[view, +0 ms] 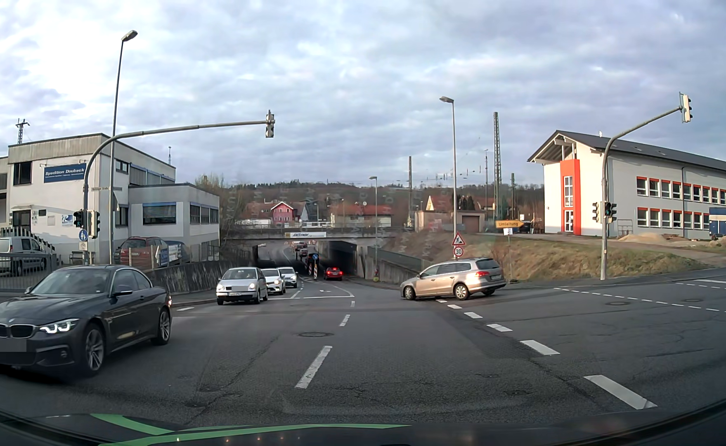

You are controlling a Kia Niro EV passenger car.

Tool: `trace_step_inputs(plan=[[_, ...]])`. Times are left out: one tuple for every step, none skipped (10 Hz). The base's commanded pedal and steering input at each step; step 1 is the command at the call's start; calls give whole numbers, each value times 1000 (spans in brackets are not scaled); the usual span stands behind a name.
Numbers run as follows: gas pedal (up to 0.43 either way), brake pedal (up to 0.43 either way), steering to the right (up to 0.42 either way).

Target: Follow the waypoints while adhering to traffic rules and regulations

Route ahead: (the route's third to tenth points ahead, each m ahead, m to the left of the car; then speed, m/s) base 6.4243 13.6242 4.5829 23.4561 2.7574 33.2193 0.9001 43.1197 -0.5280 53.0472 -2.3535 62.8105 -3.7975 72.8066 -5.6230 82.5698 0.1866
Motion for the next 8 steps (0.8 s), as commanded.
trace_step_inputs(plan=[[0,256,-30],[0,250,-30],[0,250,-30],[0,238,-30],[0,238,-30],[0,238,-30],[0,238,-29],[0,238,-29]])
